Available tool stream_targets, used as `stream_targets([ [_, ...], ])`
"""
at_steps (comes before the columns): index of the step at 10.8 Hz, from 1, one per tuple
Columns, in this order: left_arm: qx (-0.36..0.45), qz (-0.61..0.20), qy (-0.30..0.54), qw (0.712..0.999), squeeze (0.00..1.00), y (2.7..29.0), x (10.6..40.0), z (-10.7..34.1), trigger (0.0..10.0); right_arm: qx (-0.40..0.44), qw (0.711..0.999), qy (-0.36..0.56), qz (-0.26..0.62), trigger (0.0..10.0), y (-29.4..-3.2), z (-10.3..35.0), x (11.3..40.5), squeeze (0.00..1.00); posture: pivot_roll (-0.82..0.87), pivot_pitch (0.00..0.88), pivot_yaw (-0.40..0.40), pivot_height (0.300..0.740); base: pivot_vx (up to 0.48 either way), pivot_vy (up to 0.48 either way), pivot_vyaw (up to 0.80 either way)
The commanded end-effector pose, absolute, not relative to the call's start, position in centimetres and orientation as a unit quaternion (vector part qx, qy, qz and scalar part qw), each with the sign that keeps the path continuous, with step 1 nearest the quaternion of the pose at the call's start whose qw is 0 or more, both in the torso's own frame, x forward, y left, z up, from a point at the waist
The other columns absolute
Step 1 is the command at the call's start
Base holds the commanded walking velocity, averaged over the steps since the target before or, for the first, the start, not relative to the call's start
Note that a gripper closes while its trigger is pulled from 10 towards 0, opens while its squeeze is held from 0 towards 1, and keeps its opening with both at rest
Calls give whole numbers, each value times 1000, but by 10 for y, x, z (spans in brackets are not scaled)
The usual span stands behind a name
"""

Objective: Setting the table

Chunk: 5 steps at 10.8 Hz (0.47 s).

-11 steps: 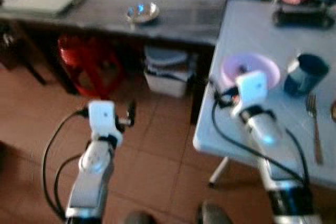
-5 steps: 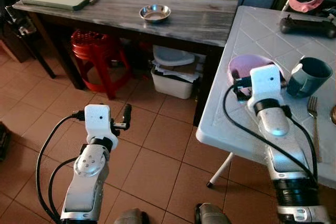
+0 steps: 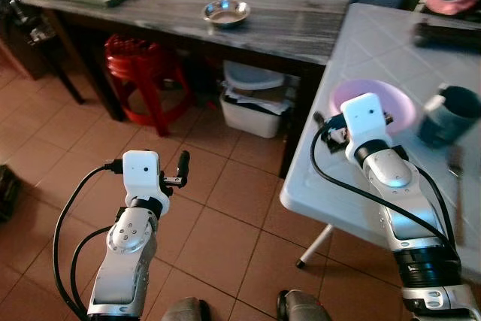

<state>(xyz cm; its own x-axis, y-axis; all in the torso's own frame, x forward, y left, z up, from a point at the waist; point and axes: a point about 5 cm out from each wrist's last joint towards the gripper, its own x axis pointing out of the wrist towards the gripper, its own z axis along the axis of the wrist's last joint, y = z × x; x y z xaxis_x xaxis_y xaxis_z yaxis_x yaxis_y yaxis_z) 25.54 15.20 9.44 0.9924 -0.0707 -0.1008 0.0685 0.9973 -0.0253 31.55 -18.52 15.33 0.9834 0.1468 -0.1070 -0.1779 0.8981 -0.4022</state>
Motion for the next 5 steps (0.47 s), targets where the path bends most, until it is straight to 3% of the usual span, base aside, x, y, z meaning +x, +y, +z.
stream_targets([
  [1, -8, -32, 54, 998, 0, 153, 254, 95, 10000, -209, 972, 42, 102, 10000, -181, 154, 315, 0, -41, 107, 61, 740, 0, 0, 0],
  [2, -9, -33, 56, 998, 0, 153, 254, 94, 10000, -220, 966, 61, 123, 10000, -182, 150, 313, 0, -45, 109, 61, 740, 0, 0, 0],
  [3, -10, -35, 57, 998, 0, 153, 254, 94, 10000, -233, 963, 72, 118, 4667, -186, 149, 312, 0, -45, 108, 60, 740, 0, 0, 0],
  [4, -11, -35, 58, 998, 0, 152, 254, 94, 10000, -244, 959, 82, 114, 0, -191, 148, 311, 0, -47, 106, 61, 740, 0, 0, 0],
  [5, -12, -37, 59, 998, 0, 151, 254, 93, 10000, -261, 955, 93, 108, 0, -195, 147, 311, 0, -48, 106, 62, 740, 0, 0, 0],
])
